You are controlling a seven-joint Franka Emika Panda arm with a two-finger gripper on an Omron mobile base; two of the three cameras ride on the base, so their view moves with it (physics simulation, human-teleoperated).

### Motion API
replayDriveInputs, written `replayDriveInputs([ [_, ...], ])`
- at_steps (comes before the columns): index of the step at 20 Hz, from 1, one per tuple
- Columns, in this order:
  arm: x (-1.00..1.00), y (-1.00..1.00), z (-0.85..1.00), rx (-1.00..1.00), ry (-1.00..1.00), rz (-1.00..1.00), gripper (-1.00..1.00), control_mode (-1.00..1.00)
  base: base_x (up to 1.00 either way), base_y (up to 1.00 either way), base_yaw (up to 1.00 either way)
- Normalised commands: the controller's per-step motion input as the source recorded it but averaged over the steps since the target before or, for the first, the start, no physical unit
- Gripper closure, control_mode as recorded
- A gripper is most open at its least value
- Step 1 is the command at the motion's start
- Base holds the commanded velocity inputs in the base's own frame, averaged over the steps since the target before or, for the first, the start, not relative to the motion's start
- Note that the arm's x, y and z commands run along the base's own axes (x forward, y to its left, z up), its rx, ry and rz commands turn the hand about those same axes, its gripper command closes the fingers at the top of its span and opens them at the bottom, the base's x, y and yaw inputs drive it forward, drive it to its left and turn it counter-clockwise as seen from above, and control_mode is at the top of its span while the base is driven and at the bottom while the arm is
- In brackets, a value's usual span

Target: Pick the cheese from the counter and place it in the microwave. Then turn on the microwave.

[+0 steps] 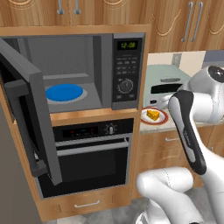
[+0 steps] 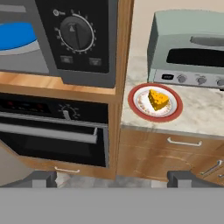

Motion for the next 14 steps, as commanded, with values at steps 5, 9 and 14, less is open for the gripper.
replayDriveInputs([
  [5,0.17,-0.26,-0.10,0.00,0.09,0.00,-1.00,-1.00,0.00,0.00,0.00],
  [9,0.19,-0.19,-0.13,-0.01,0.07,0.00,-1.00,-1.00,0.00,0.00,0.00],
  [14,0.22,-0.13,-0.17,-0.05,0.07,0.00,-1.00,-1.00,0.00,0.00,0.00],
])
